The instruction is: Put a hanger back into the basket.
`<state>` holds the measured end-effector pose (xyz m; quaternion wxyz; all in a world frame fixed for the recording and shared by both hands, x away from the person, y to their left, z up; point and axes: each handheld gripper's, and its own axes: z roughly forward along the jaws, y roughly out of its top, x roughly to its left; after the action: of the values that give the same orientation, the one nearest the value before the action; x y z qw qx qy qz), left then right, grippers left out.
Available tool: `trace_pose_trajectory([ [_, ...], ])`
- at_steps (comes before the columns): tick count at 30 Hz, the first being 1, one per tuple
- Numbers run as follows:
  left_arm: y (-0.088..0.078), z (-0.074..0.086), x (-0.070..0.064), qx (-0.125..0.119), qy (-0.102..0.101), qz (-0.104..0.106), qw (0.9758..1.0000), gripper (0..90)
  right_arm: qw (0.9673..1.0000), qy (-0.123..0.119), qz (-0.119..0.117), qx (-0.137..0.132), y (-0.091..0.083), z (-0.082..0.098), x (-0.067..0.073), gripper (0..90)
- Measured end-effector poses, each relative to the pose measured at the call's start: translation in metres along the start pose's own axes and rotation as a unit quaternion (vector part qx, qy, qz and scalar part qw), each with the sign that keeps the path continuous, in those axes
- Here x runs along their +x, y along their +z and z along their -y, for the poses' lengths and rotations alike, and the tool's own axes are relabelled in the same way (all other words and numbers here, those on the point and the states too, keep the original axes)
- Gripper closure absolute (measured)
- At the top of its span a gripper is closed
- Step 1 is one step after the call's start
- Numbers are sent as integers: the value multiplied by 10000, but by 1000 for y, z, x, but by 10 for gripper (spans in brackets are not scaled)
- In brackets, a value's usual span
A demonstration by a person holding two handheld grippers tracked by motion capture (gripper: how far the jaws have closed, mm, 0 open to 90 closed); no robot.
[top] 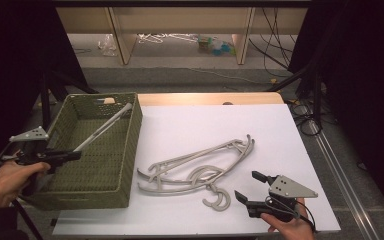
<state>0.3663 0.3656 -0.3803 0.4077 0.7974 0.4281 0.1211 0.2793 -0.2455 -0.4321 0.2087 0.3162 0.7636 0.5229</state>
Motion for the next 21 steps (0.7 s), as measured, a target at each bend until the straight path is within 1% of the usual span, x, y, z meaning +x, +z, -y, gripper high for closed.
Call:
trace_pose_trajectory([
  [1, 2, -1, 0, 151, 84, -60, 9998, 806, 10000, -58, 8, -26, 0, 0, -1, 184],
  [2, 5, -1, 0, 248, 108, -64, 9996, 806, 10000, -58, 19, -40, 0, 0, -1, 184],
  [3, 11, -1, 0, 321, 88, -84, 9994, 805, 10000, 21, -1, 24, 0, 0, 0, 184],
  [4, 14, 0, 0, 356, 46, -68, 9993, 805, 10000, 21, -5, 31, 0, 0, 0, 184],
  [6, 15, -1, 1, 370, 34, -93, 9993, 803, 10000, 15, -11, 35, 0, 0, 1, 184],
  [7, 17, -1, 0, 518, 56, -259, 9983, 801, 10000, -67, 21, -18, 0, 0, 0, 184],
  [8, 17, -1, 0, 518, 56, -259, 9983, 799, 10000, -67, 21, -18, 0, 0, 0, 184],
  [9, 18, -1, 1, 600, 74, -337, 9976, 798, 10000, -60, 22, -16, 0, 0, 0, 184],
  [10, 18, -1, 1, 600, 74, -337, 9976, 796, 10000, -60, 22, -16, 0, 0, 0, 184],
  [11, 17, -2, 2, 646, 35, -471, 9968, 791, 10000, -64, -3, -55, 1, 0, 0, 184],
  [12, 17, -2, 2, 646, 35, -471, 9968, 789, 10000, -64, -3, -55, 1, 0, 0, 184],
  [13, 18, -1, 2, 624, -5, -576, 9964, 788, 9999, -79, 37, 82, -1, 0, 0, 184],
  [14, 18, -1, 3, 709, 7, -672, 9952, 788, 9999, -79, 37, 82, -1, 0, 0, 184],
  [15, 18, 0, 3, 765, -5, -750, 9942, 784, 10000, -62, 25, -5, 0, 0, 0, 184],
  [17, 17, 0, 4, 744, -76, -776, 9942, 775, 10000, -61, 16, -18, 0, 0, 0, 184],
  [18, 17, 0, 4, 745, -49, -774, 9942, 782, 9999, -76, 24, 93, -1, 0, 0, 184],
  [19, 17, 0, 4, 786, -105, -855, 9932, 782, 9999, -56, -31, -101, 2, 1, 0, 184],
  [20, 17, 0, 4, 786, -105, -855, 9932, 782, 9999, -56, -31, -101, 2, 1, 0, 184],
  [21, 16, 0, 6, 835, -114, -1024, 9912, 784, 9999, -57, -27, -100, 2, 1, 0, 184],
])
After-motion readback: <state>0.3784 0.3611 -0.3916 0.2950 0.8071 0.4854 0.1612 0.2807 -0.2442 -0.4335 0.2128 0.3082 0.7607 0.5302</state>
